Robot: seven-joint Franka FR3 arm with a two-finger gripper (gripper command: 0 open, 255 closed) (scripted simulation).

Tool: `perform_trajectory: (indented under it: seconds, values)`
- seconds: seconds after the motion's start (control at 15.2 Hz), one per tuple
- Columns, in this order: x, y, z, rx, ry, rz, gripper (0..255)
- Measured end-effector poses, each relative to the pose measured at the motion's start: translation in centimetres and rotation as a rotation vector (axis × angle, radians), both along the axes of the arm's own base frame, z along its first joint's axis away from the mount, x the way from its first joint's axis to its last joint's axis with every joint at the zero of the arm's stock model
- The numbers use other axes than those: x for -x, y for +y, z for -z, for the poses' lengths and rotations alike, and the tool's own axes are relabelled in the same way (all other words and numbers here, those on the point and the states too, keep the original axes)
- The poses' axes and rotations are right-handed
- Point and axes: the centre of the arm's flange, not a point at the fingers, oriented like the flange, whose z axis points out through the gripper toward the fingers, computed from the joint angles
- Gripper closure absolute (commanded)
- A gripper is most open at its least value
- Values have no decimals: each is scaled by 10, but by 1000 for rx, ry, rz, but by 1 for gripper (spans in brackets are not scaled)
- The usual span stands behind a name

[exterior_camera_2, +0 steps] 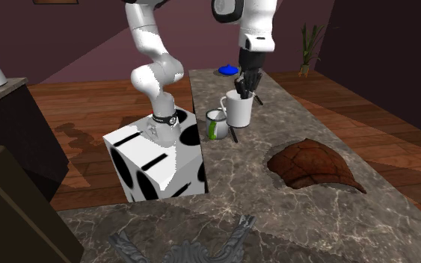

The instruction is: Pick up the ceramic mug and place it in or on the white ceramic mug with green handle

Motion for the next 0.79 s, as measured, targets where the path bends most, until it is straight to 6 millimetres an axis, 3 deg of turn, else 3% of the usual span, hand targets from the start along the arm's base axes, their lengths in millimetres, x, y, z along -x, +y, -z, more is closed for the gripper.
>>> perform_trajectory:
  seconds: [0.13,0.26,0.79]
  values:
    - [0,0,-9,0,0,0,255]
    - [15,5,-14,0,1,0,255]
    - [109,34,-30,0,0,-1,255]
